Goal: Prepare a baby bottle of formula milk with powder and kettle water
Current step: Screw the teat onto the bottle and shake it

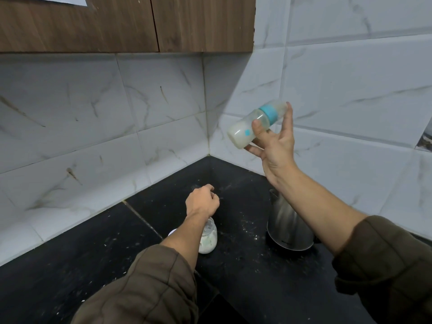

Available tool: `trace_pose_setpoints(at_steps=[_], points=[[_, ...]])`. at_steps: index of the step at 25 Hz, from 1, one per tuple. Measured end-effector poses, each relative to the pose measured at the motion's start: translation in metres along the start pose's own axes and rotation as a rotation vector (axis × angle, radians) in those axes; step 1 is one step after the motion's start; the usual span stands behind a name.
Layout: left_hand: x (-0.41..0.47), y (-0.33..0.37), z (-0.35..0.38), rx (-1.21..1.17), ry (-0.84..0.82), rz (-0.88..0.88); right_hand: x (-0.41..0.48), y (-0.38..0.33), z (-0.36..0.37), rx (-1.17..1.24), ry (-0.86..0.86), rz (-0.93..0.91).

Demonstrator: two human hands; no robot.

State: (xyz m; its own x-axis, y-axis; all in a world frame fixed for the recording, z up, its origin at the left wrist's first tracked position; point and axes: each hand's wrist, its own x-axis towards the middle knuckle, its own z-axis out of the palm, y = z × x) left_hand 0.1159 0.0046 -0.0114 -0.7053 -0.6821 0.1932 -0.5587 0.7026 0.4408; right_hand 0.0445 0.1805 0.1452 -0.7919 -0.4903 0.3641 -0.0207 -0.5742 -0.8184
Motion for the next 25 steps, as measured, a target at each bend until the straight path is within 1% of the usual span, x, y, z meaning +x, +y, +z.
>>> trace_pose_setpoints(at_steps=[1, 2, 3, 5, 6, 7, 8, 10, 11, 12, 13, 14, 17, 18, 19, 20, 22, 23, 24, 25], points=[[0.001, -0.001, 0.0, -0.002, 0.003, -0.003, 0.002, 0.0, -0.001, 0.015, 0.021, 0.0], [0.002, 0.0, 0.001, -0.003, -0.001, -0.002, 0.001, 0.0, -0.003, -0.034, -0.022, 0.024], [0.003, 0.001, 0.0, 0.0, -0.005, 0.0, -0.003, -0.001, -0.005, -0.122, -0.122, 0.066], [0.004, 0.003, -0.003, 0.001, -0.012, -0.003, -0.014, 0.004, -0.008, -0.331, -0.382, 0.147], [0.004, 0.004, -0.003, -0.005, -0.015, -0.006, -0.017, 0.006, -0.01, -0.383, -0.444, 0.158], [0.005, 0.005, -0.003, -0.01, -0.016, -0.005, -0.018, 0.008, -0.01, -0.375, -0.435, 0.152], [0.005, 0.004, -0.003, -0.009, -0.012, 0.002, -0.017, 0.007, -0.008, -0.323, -0.362, 0.126], [0.003, 0.004, -0.001, 0.002, -0.001, 0.017, -0.009, 0.004, -0.005, -0.145, -0.11, 0.041], [0.003, 0.002, -0.001, 0.007, 0.005, 0.013, -0.004, 0.003, -0.003, -0.033, -0.008, 0.011], [0.003, 0.001, 0.001, 0.006, 0.007, 0.007, 0.0, 0.002, -0.003, 0.054, 0.052, -0.001], [0.003, 0.0, 0.002, 0.006, 0.005, 0.004, 0.0, 0.003, -0.003, 0.068, 0.062, 0.001], [0.003, -0.001, 0.002, 0.005, -0.004, 0.004, -0.002, 0.003, -0.004, 0.006, 0.019, 0.009], [0.004, 0.0, 0.001, -0.008, -0.033, 0.005, -0.019, 0.008, -0.007, -0.323, -0.295, 0.045], [0.004, 0.0, 0.0, -0.007, -0.034, 0.008, -0.021, 0.01, -0.008, -0.36, -0.345, 0.049], [0.005, 0.0, 0.0, -0.007, -0.03, 0.012, -0.021, 0.01, -0.007, -0.337, -0.322, 0.04], [0.005, 0.001, 0.001, -0.007, -0.025, 0.014, -0.019, 0.008, -0.005, -0.27, -0.239, 0.019], [0.004, 0.001, 0.001, 0.004, -0.01, 0.011, -0.009, 0.003, -0.001, -0.055, -0.013, -0.009], [0.004, 0.001, 0.001, 0.007, -0.003, 0.007, -0.003, 0.001, 0.0, 0.04, 0.057, -0.015], [0.004, 0.0, 0.001, 0.004, -0.005, 0.004, -0.001, 0.0, 0.0, 0.073, 0.078, -0.016], [0.004, 0.0, 0.003, -0.002, -0.014, 0.003, -0.002, -0.001, 0.0, 0.025, 0.047, -0.007]])
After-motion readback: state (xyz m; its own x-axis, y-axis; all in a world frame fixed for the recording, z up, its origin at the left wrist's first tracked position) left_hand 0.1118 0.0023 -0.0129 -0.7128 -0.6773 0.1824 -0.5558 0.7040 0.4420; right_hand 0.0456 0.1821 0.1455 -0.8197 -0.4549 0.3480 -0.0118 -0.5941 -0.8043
